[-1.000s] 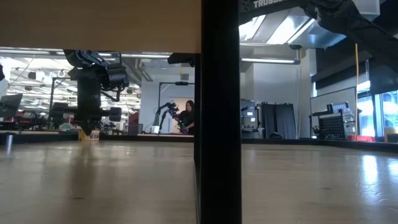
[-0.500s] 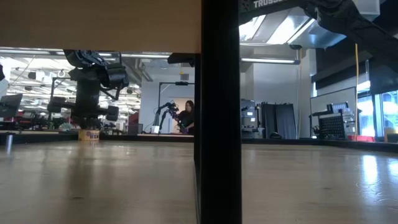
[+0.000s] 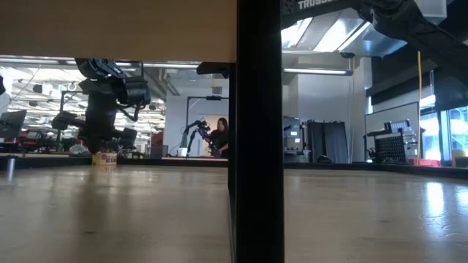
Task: Pick and place cans onto a shelf
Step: Put the canned pineapple on the shelf
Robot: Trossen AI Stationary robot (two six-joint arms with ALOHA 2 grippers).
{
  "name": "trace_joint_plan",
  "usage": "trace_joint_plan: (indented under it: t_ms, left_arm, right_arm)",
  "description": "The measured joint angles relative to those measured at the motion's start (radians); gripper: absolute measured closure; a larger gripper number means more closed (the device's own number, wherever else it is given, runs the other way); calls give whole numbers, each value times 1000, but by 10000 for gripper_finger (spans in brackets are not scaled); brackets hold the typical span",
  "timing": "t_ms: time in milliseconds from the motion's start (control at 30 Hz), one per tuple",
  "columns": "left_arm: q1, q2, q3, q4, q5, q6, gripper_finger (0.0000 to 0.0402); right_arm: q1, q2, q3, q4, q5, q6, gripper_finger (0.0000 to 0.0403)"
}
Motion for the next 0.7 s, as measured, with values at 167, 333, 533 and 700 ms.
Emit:
trace_joint_plan:
  t_ms: [167,333,533,700]
  left_arm:
    - [0,0,0,-9,63,36,402]
    - [0,0,0,-37,141,70,402]
    - [-14,-9,0,-34,282,81,402]
    - [-62,-78,0,-34,354,100,402]
  right_arm:
    - [0,0,0,-7,-1,0,344]
    - [0,0,0,-7,-1,-2,344]
    - [0,0,0,-7,-1,-6,344]
    - [0,0,7,-14,0,-8,344]
